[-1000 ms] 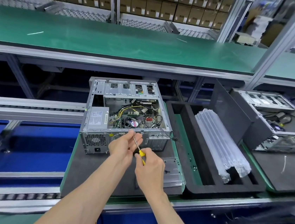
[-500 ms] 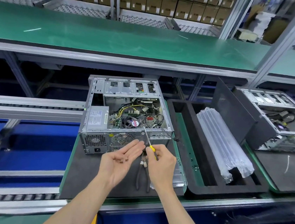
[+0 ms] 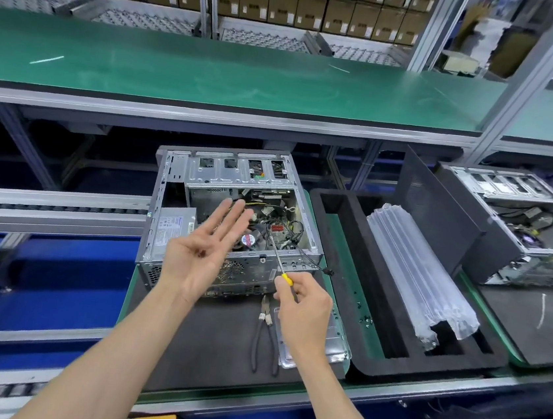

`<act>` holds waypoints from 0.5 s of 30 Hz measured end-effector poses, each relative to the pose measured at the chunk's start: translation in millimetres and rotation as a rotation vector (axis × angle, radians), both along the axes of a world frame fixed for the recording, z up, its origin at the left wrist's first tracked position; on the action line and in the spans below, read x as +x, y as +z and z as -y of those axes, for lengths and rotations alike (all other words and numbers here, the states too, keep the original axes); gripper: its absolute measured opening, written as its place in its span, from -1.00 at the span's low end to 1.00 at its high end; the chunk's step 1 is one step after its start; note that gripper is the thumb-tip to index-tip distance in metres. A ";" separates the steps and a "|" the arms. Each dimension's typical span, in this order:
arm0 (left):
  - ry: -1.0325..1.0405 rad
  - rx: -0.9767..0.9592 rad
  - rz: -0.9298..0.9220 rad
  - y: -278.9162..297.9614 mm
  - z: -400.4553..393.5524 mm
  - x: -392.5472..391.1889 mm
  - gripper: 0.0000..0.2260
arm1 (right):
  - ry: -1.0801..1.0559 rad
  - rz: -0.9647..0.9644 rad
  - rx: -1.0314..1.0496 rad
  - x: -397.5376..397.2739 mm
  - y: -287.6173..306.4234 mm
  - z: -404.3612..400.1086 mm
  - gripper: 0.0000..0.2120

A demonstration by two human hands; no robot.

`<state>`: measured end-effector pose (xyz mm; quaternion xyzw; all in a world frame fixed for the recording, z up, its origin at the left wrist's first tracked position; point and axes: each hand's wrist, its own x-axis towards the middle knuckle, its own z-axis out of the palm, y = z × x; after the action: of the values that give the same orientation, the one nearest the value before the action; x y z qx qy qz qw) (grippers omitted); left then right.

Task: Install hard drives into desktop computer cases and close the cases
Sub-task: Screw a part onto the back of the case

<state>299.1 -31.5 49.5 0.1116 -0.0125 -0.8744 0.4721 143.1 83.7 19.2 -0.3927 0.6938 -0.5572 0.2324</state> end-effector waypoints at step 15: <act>-0.496 -1.150 2.091 -26.5 139.8 -63.7 -0.79 | -0.016 -0.028 0.018 -26.5 -5.9 18.3 -0.87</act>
<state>235.5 -171.4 23.0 0.5310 -0.7931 -0.2964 0.0351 116.6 65.4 13.3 -0.3926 0.7052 -0.5472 0.2216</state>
